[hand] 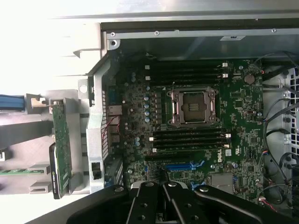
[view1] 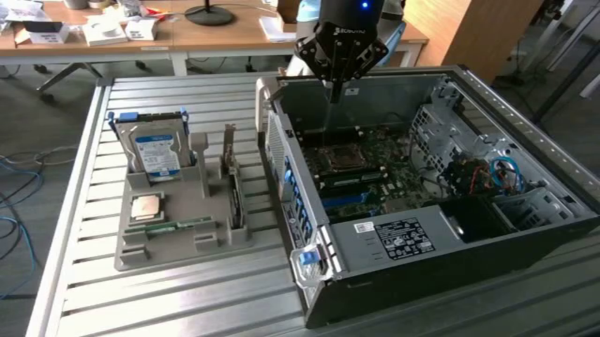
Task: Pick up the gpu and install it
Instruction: 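Reach for the gpu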
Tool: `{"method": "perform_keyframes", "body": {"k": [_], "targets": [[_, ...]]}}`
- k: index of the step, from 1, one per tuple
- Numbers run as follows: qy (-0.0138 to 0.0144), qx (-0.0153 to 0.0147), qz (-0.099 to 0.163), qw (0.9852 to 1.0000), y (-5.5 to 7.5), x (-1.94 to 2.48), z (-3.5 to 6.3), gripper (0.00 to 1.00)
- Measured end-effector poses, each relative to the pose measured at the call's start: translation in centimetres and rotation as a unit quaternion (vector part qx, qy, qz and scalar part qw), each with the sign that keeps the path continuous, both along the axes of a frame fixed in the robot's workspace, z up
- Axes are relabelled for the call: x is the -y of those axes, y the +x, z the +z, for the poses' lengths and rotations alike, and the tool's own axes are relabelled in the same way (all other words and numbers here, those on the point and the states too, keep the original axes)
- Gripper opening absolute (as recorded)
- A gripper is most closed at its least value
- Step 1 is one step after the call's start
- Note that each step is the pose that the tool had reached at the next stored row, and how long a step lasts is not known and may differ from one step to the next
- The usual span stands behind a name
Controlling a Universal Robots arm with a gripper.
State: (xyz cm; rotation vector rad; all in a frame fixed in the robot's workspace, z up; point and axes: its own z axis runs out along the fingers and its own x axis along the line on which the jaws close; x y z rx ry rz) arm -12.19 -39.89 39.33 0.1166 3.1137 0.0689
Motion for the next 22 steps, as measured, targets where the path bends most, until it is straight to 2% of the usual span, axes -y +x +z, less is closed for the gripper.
{"method": "perform_keyframes", "body": {"k": [6,22], "targets": [[0.0001,0.0001,0.000,1.0000,-0.2,0.00,-0.01,0.11],[0.0000,0.0000,0.000,1.0000,-3.3,-0.20,-0.09,0.11]]}}
